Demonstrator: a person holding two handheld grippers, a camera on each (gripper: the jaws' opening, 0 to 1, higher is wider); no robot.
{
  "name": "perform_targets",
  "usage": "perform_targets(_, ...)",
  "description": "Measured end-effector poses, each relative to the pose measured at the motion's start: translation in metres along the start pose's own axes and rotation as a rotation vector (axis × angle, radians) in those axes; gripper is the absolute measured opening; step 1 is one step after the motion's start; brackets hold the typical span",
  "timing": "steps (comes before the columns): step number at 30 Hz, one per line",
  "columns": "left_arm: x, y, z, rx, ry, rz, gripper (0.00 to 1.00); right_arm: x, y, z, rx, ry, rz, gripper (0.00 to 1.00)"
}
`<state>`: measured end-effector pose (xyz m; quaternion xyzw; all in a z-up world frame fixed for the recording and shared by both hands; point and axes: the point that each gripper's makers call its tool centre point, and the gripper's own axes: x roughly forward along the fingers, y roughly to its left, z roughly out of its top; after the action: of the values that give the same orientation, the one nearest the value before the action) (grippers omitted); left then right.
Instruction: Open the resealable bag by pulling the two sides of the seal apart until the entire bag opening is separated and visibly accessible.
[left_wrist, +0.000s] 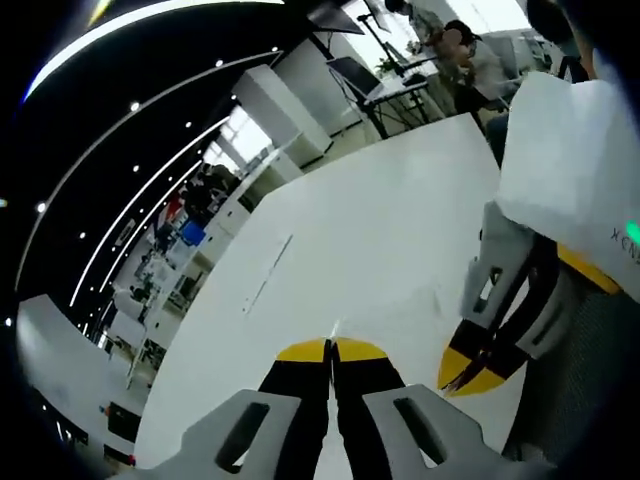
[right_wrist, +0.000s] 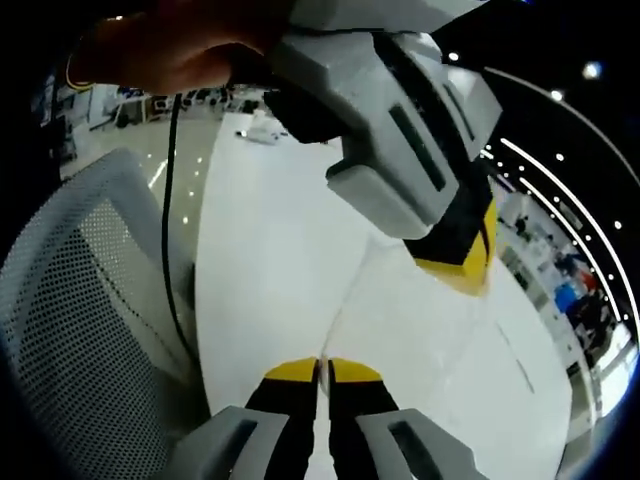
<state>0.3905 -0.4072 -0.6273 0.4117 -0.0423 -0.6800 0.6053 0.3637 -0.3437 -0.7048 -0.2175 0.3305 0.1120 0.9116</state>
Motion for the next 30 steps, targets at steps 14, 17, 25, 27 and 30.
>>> perform_targets(14,0.011,-0.047,-0.047,-0.030,0.095,-0.122,0.00,-0.018,0.017,-0.004,0.147,-0.025,0.049,0.09)
perform_targets(17,0.011,-0.054,-0.061,-0.037,0.137,-0.150,0.00,-0.028,0.016,-0.010,0.190,-0.017,0.038,0.11)
perform_targets(25,0.015,-0.060,-0.089,-0.069,0.192,-0.171,0.00,-0.061,0.004,-0.028,0.297,-0.013,-0.013,0.23)
perform_targets(27,0.018,-0.059,-0.093,-0.072,0.202,-0.174,0.00,-0.068,0.001,-0.033,0.334,-0.007,-0.033,0.24)
perform_targets(30,0.023,-0.057,-0.096,-0.078,0.210,-0.174,0.00,-0.077,-0.003,-0.039,0.384,-0.001,-0.057,0.28)
